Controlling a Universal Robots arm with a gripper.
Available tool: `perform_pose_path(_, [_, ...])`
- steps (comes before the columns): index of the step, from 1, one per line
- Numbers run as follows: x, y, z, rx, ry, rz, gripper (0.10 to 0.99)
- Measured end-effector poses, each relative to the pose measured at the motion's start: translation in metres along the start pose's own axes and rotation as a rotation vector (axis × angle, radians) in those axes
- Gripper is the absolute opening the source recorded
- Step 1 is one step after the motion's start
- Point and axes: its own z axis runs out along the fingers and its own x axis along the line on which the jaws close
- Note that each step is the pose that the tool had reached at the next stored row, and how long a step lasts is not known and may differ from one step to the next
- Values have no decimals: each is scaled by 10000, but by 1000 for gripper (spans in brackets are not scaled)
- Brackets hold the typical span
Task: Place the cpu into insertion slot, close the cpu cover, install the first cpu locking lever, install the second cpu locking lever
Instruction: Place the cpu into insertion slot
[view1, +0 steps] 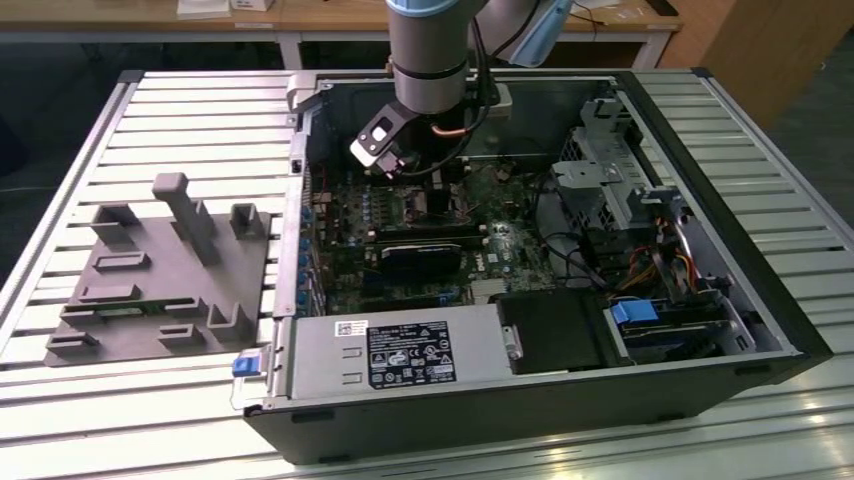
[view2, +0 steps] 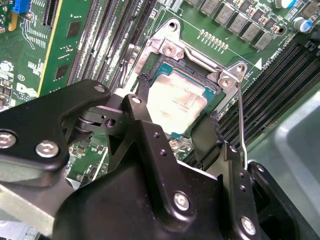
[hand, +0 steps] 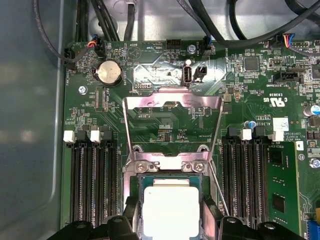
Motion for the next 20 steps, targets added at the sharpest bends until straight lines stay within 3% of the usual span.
perform_pose_path(15, [-1, -30, -32, -23, 18, 1, 608])
perform_pose_path(20, [-1, -44, -40, -46, 90, 8, 608])
